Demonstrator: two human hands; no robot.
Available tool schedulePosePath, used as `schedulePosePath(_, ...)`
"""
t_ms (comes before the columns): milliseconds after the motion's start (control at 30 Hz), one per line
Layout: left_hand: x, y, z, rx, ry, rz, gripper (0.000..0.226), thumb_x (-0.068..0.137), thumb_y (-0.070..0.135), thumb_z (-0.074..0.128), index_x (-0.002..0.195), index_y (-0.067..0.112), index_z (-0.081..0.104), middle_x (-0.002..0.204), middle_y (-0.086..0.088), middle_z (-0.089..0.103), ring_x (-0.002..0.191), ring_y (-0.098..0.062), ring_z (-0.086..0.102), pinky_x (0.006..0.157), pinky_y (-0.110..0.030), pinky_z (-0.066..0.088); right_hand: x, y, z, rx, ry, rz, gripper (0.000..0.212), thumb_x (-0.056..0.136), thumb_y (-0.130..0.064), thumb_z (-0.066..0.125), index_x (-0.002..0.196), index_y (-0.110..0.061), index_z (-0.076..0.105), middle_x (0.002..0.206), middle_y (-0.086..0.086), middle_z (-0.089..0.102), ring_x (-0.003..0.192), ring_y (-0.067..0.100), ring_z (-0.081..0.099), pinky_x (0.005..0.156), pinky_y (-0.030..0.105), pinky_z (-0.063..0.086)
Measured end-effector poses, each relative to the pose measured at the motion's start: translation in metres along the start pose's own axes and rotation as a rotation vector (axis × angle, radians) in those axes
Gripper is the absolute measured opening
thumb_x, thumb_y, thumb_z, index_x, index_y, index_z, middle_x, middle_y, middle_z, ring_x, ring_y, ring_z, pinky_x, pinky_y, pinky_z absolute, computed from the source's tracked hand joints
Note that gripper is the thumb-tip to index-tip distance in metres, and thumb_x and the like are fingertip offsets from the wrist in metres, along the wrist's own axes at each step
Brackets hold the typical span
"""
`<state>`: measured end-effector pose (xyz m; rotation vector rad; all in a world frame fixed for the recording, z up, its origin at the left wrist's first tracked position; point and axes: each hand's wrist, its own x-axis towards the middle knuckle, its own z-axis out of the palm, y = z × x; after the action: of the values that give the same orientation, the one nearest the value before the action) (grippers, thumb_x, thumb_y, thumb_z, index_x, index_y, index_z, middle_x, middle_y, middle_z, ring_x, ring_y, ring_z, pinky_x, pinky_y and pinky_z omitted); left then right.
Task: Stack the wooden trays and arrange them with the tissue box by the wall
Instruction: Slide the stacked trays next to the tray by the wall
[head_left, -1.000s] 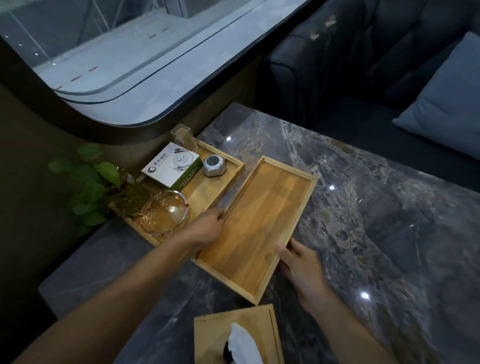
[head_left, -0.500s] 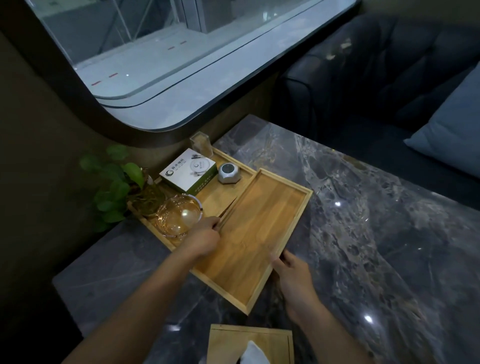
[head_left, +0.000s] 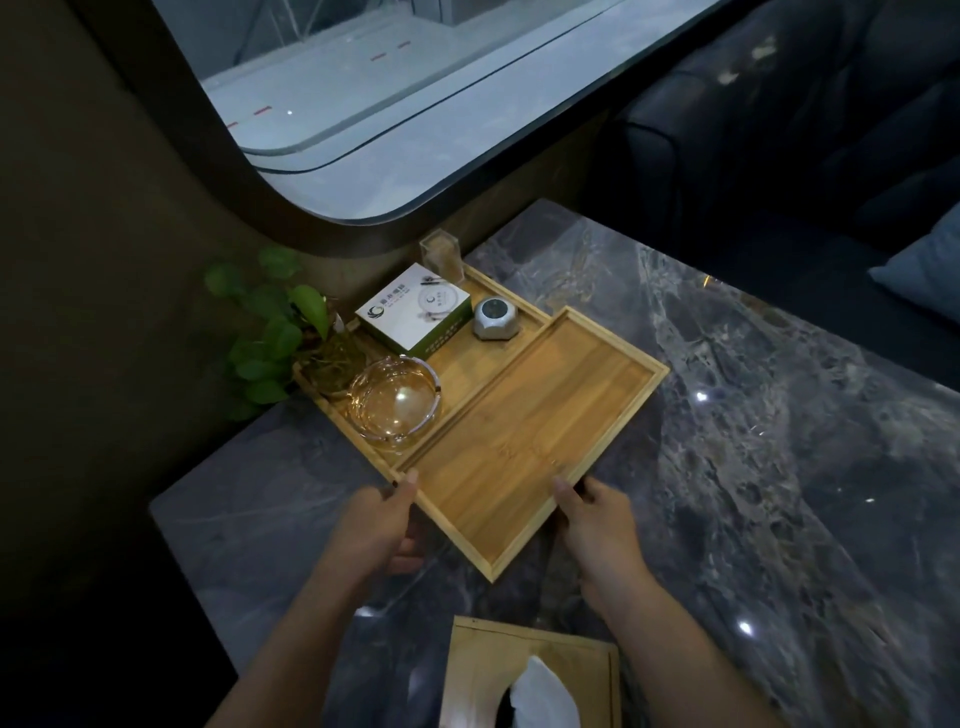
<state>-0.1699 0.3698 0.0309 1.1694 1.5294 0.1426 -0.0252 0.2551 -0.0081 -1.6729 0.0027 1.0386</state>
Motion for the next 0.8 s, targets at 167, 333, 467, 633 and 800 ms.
schedulePosePath(167, -0.002, 0.002, 0.008, -0.137, -0.203, -0.128, 0.025, 0.094, 0.031, 0.047, 0.095, 0.007, 0.048, 0.093, -0.027, 0.064, 0.078, -0.036, 0.069, 0.058, -0.04, 0.059, -0.001, -0.003, -0.003, -0.042, -0.006, 0.001, 0.014, 0.091, -0.023, 0.054, 0.082, -0.022, 0.064, 0.095, 0.003, 0.071, 0.093, 0.022, 0.065, 0.091, 0.044, 0.051)
schedulePosePath(333, 0.004, 0.002, 0.009, -0.03, -0.221, -0.082, 0.019, 0.098, 0.017, 0.037, 0.102, 0.004, 0.049, 0.087, -0.021, 0.067, 0.08, -0.033, 0.069, 0.058, -0.037, 0.058, 0.001, -0.004, -0.002, -0.115, -0.005, -0.016, 0.012, 0.09, -0.023, 0.054, 0.09, -0.017, 0.064, 0.097, 0.008, 0.069, 0.096, 0.026, 0.063, 0.093, 0.049, 0.05)
schedulePosePath(467, 0.006, 0.002, 0.007, -0.034, -0.225, -0.093, 0.018, 0.097, 0.016, 0.039, 0.086, 0.009, 0.052, 0.082, -0.019, 0.068, 0.075, -0.03, 0.07, 0.056, -0.035, 0.057, -0.001, -0.004, -0.002, -0.13, -0.013, -0.016, 0.011, 0.09, -0.023, 0.055, 0.083, -0.019, 0.063, 0.093, 0.006, 0.069, 0.091, 0.023, 0.063, 0.09, 0.047, 0.051)
schedulePosePath(633, 0.007, 0.002, 0.006, -0.054, -0.219, -0.114, 0.019, 0.097, 0.021, 0.042, 0.099, 0.004, 0.051, 0.086, -0.022, 0.068, 0.076, -0.031, 0.07, 0.048, -0.031, 0.057, 0.027, -0.034, -0.032, -0.011, 0.139, 0.034, 0.029, 0.084, -0.039, 0.06, 0.088, -0.011, 0.067, 0.095, 0.011, 0.07, 0.089, 0.026, 0.065, 0.086, 0.048, 0.052)
schedulePosePath(800, 0.004, 0.004, 0.005, -0.077, -0.244, -0.148, 0.023, 0.097, 0.025, 0.042, 0.101, 0.004, 0.052, 0.09, -0.024, 0.067, 0.079, -0.033, 0.069, 0.049, -0.033, 0.057, 0.077, -0.083, -0.077, 0.093, 0.12, -0.175, 0.031, 0.086, -0.037, 0.056, 0.108, -0.016, 0.062, 0.101, 0.003, 0.07, 0.087, 0.013, 0.069, 0.065, 0.023, 0.052)
